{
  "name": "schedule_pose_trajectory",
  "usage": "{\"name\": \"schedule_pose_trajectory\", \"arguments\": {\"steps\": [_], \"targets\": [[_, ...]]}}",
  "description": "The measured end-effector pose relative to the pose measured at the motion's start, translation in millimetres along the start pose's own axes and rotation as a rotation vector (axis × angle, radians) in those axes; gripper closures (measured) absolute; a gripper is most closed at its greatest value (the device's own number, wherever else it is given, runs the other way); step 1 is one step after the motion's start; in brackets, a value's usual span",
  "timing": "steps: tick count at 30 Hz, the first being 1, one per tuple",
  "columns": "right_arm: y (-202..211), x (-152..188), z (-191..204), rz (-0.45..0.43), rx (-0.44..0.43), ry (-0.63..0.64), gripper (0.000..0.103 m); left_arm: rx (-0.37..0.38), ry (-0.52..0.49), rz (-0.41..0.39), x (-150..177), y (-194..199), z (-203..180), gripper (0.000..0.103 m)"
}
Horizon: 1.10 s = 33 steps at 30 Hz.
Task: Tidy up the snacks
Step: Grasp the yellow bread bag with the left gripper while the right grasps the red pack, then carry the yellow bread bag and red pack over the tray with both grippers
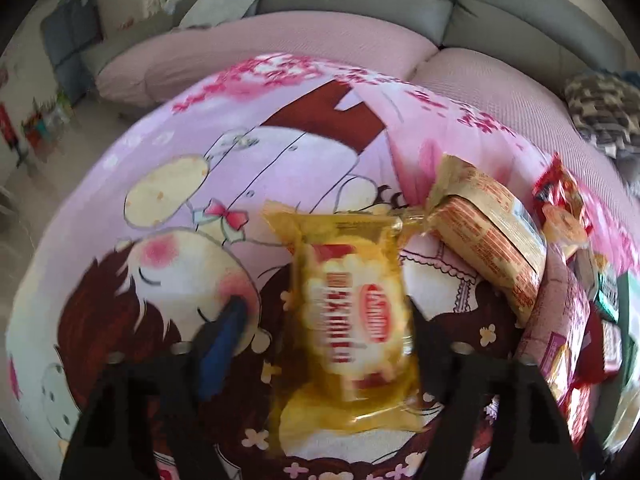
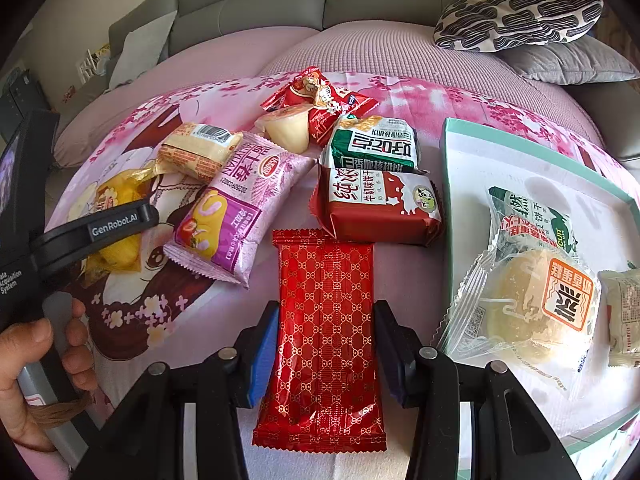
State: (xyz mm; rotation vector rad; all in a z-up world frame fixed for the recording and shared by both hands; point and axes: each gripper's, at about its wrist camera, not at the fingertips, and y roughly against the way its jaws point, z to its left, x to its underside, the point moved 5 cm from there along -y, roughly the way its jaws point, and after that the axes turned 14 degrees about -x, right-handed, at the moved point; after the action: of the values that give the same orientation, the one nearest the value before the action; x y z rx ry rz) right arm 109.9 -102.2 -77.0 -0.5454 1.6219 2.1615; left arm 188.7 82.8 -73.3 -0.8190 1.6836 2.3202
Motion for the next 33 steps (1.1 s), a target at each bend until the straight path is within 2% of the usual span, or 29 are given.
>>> {"name": "schedule_pose_trajectory", "arguments": {"steps": [3, 6, 14, 20, 29, 33], "targets": [[0.1, 0.0, 0.0, 0.0, 0.0, 0.001, 0.054, 0.012, -0.025, -0.012, 1.3, 5.0, -6.0, 0.052], [0.2, 0.0, 0.2, 0.0, -0.001, -0.001, 0.054, 0.008, -0.041, -0.018, 2.4, 8.0, -8.0, 0.058], [2.6, 0.4, -0.4, -0.005, -0.014, -0.009, 0.055, 0.007, -0.015, -0.048, -4.9, 24.6, -2.3, 0.06], [14.5, -2.4, -0.7, -0.04, -0.035, -0.017, 0.055, 0.022, 0.001, -0.083, -10.5, 44.9, 1.9, 0.061], [59.1, -15.4, 15.4, -0.165, -0.076, 0.018, 0.055, 0.055, 0.011, -0.174, -21.4, 86.0, 5.5, 0.061], [71.1, -19.3, 17.5, -0.195, -0.081, 0.023, 0.055, 0.075, 0.013, -0.206, -24.1, 100.9, 4.6, 0.061]]}}
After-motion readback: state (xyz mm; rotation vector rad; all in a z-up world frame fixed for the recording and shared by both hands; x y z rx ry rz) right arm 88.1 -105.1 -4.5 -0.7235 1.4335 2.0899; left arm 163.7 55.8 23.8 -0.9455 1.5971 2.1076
